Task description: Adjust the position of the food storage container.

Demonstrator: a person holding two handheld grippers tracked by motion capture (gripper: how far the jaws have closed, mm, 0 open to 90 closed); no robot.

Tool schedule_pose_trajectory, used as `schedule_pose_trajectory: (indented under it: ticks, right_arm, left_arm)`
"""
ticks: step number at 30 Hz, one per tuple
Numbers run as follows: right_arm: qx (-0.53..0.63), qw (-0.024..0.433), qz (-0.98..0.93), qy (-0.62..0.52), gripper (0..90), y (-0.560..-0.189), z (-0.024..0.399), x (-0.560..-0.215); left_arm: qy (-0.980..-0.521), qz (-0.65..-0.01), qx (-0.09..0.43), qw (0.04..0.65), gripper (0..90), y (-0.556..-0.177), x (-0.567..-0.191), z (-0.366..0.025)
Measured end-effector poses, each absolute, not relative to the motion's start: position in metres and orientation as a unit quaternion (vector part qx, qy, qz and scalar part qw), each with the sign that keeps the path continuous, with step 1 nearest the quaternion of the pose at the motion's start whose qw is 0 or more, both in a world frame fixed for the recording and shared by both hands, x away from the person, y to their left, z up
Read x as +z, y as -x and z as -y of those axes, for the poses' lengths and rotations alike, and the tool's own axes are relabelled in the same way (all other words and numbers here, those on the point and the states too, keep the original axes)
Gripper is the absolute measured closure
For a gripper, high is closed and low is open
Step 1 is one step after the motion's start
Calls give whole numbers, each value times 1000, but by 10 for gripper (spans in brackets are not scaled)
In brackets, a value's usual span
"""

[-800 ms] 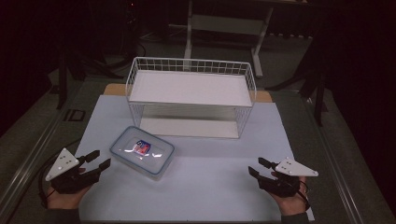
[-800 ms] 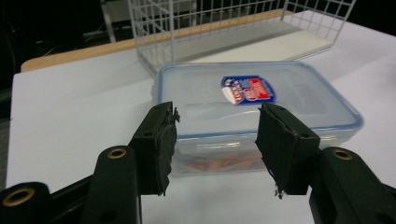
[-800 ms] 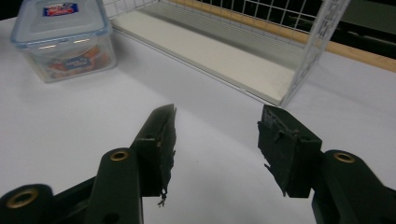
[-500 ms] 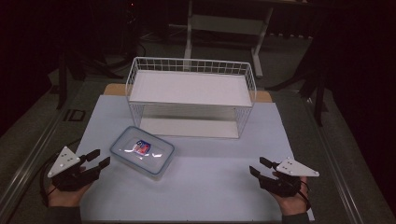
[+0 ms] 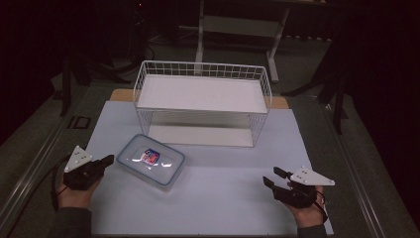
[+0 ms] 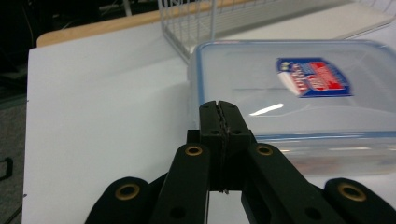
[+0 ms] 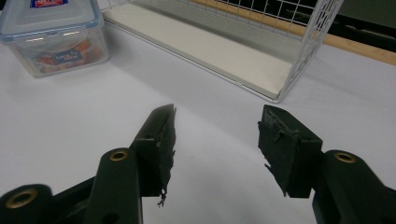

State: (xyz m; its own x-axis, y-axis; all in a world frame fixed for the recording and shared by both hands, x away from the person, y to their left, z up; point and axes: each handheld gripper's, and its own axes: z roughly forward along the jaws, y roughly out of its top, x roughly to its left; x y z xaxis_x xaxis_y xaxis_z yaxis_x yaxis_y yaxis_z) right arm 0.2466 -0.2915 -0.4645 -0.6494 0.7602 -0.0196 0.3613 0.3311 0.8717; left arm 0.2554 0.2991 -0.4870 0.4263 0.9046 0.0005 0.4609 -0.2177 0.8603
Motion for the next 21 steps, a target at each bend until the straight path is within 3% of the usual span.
schedule_pose_trajectory:
  ticks: [13,21]
  right_arm:
    - [453,219,-787,-358,464,-247,291,-465]
    - [454,222,-786,-356,466,-246,291,-465]
  left_arm:
    - [-717,-503,252,411,897,-293,-507,-304]
    - [-731,-490,242,410,898,-293,-507,-298]
